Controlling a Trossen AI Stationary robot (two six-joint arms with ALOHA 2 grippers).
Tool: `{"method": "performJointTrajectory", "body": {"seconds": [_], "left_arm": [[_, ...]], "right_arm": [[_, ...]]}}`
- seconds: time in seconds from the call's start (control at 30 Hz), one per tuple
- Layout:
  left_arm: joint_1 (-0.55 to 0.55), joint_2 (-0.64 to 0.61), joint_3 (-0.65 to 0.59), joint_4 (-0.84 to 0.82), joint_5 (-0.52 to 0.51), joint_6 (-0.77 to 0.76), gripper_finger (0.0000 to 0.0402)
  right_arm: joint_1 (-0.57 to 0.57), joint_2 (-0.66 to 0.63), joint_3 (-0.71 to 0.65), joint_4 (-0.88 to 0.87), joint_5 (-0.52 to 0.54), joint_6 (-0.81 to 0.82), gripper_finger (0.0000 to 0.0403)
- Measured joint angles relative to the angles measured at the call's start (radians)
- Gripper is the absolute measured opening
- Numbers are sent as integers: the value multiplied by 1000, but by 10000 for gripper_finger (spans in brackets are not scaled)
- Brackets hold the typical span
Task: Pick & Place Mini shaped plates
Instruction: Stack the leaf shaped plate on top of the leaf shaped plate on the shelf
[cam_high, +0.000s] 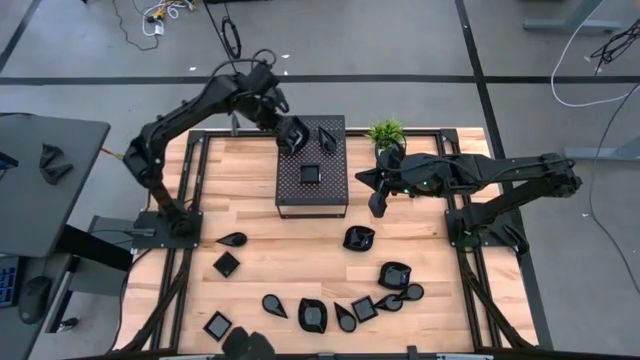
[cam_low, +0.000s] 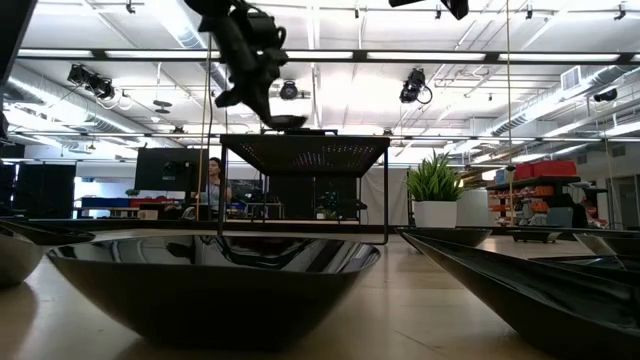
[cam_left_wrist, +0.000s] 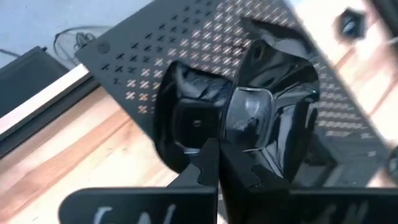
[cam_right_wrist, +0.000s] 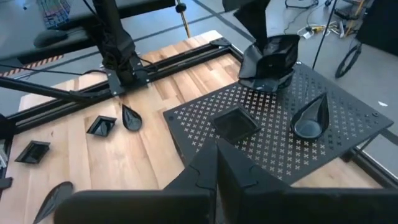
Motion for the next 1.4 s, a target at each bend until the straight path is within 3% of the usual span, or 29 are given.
{"method": "performJointTrajectory", "body": {"seconds": [0.53,1.0,1.4], "left_arm": [[8,57,0,-23,-131,87,6],[7,57,-4,-26,-138,103,10],[5,57,-5,5,-141,102,105]], "right_arm": [[0,0,0,3,3,0,7],[0,0,0,3,3,-4,6],[0,0,0,3,3,-1,6]]}}
